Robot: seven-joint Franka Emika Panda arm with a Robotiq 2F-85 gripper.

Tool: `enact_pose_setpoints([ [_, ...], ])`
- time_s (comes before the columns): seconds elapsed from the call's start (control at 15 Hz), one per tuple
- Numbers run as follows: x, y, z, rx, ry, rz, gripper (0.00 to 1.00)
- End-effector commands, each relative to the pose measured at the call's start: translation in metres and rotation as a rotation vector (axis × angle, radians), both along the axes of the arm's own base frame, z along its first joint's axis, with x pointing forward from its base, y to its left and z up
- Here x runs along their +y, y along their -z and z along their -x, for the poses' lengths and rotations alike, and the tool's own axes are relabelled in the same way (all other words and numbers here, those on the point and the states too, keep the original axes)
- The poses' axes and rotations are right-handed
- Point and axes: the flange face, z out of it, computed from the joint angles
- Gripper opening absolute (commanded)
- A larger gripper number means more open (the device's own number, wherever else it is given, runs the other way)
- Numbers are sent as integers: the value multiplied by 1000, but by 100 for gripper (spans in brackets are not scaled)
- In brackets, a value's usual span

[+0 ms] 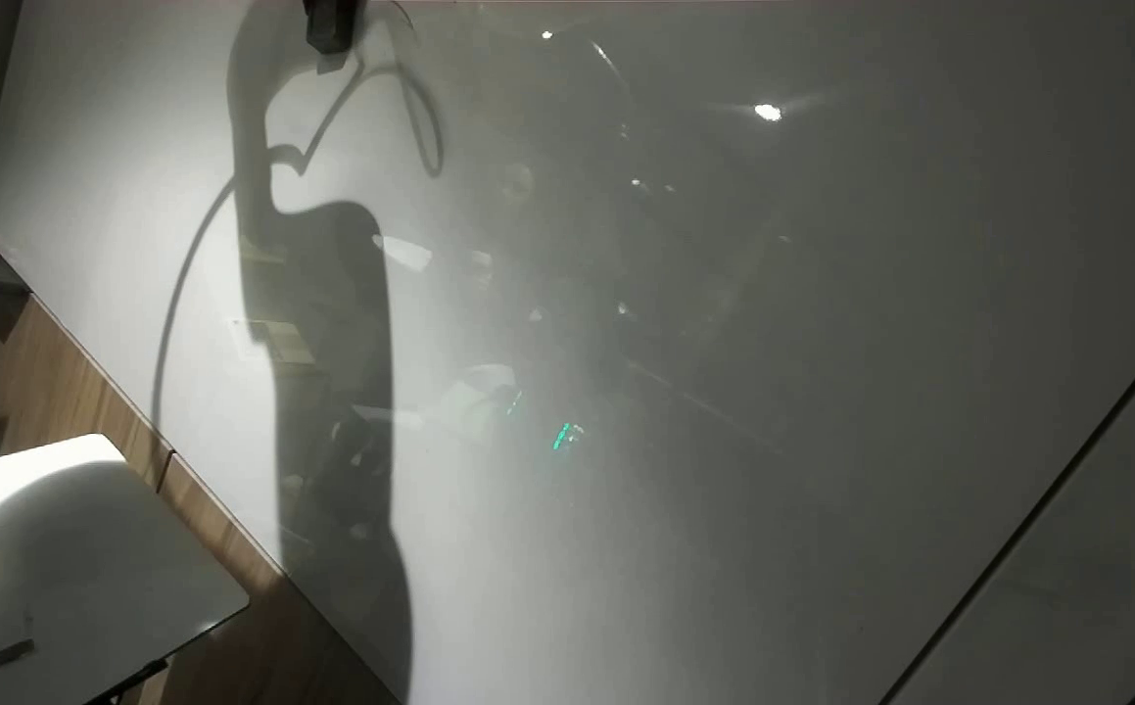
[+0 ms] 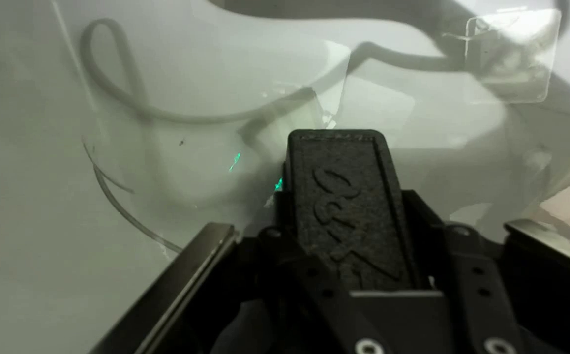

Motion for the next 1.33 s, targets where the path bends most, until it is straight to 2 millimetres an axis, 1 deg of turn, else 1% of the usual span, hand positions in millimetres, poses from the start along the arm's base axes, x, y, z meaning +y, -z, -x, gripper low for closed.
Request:
enact_pose_setpoints([
  [0.0, -15, 3, -28, -43, 22, 14, 30],
  [0.2, -13, 2, -29, -36, -10, -1, 30],
  [0.47, -15, 5, -32, -15, -27, 0, 30],
  [0.53, -45, 4, 8, 12, 4, 8, 30],
  [0.6, -49, 5, 10, 21, 6, 0, 30],
  [0.73, -73, 12, 10, 18, 2, -6, 30],
  [1.0, -134, 28, 17, -8, -15, -17, 30],
  [1.13, -168, 38, 21, -33, -19, -22, 30],
  [1.27, -197, 53, 29, -54, -21, -24, 30],
])
